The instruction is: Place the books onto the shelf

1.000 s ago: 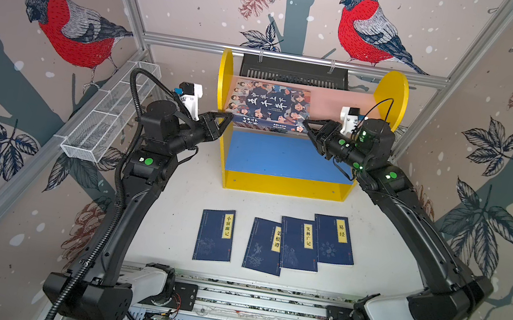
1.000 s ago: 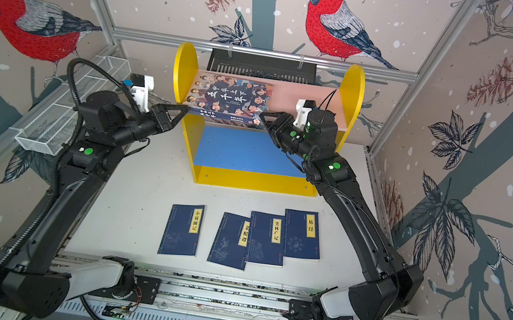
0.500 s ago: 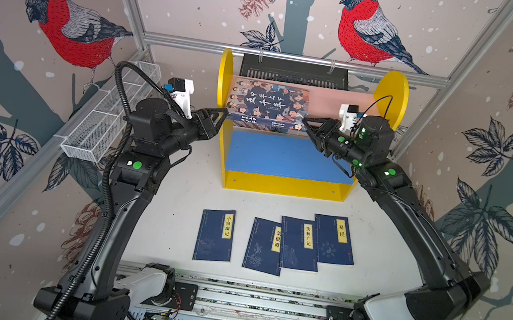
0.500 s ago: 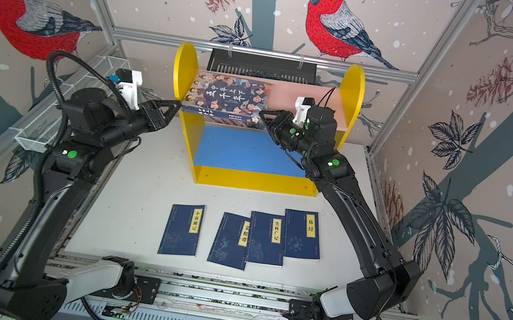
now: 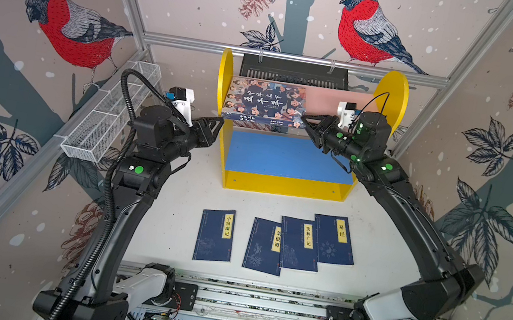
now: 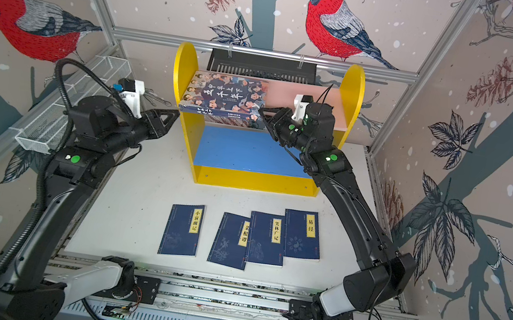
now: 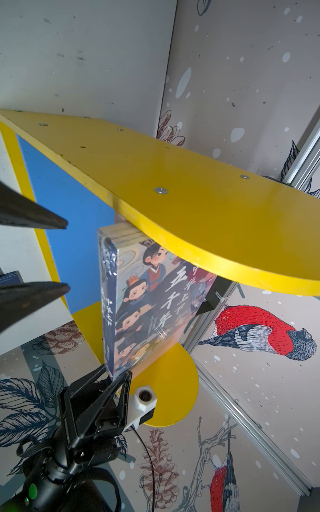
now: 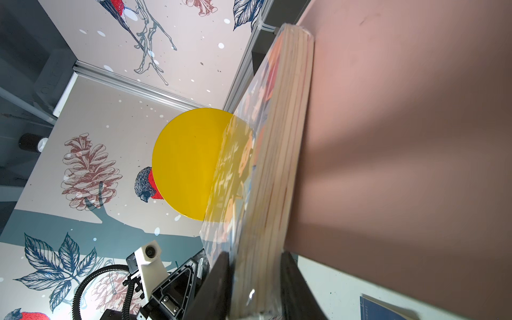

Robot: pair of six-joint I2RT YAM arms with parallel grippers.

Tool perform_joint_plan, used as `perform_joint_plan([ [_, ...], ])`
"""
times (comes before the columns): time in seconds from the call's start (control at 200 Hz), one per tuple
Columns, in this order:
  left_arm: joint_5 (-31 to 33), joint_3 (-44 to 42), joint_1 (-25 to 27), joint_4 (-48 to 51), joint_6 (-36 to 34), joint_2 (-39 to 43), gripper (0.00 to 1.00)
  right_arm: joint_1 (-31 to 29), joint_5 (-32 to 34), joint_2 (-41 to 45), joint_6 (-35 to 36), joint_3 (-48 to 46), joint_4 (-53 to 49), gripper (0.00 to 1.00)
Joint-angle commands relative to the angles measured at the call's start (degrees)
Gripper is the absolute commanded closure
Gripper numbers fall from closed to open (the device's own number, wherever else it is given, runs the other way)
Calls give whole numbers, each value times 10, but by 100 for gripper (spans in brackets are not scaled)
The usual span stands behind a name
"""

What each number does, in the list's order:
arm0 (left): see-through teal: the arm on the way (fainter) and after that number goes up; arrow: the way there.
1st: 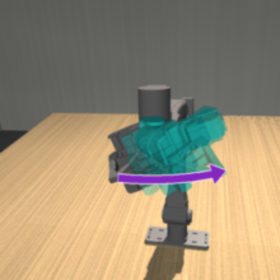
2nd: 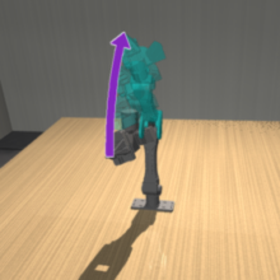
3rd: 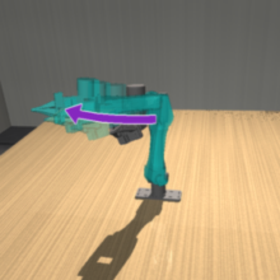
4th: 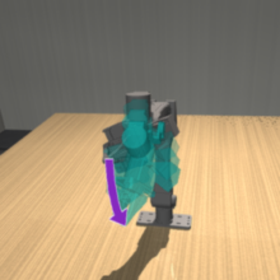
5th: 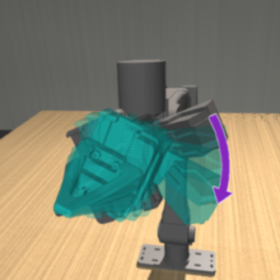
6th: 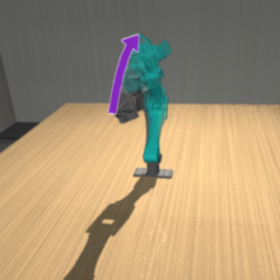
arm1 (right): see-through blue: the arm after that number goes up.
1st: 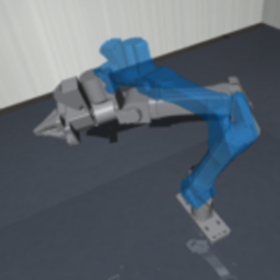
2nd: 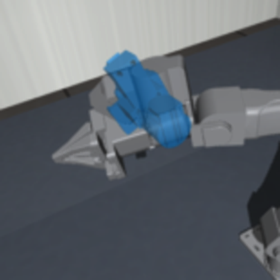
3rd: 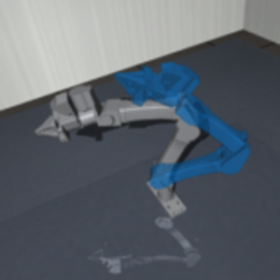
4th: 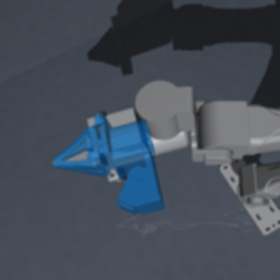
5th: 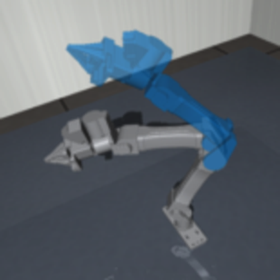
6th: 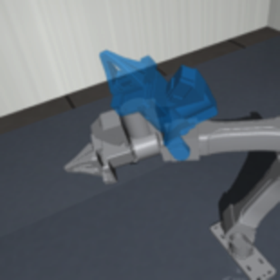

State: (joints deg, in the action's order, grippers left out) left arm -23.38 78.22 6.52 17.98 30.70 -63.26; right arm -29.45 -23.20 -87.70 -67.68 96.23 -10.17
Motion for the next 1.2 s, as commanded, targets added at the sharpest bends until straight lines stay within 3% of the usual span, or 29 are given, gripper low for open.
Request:
perform_joint_plan([
  [0.0, 15, -11, -1, -48, -29, -2, 67, 0, -13, -4, 4, 10, 40, 58],
  [0.19, 42, -19, -1, -67, -106, -10, 68, 0, 10, 10, 31, 11, 4, 48],
  [0.46, 10, -36, 0, -85, -155, -5, 62, 12, 39, 32, 78, 15, -52, 46],
  [0.856, 21, -51, 0, -102, -165, -7, 60, -16, 87, 37, 241, 72, -165, 52],
  [1.196, 31, -53, 0, -117, -157, -18, 60, -48, 148, 16, 309, 104, -218, 50],
])
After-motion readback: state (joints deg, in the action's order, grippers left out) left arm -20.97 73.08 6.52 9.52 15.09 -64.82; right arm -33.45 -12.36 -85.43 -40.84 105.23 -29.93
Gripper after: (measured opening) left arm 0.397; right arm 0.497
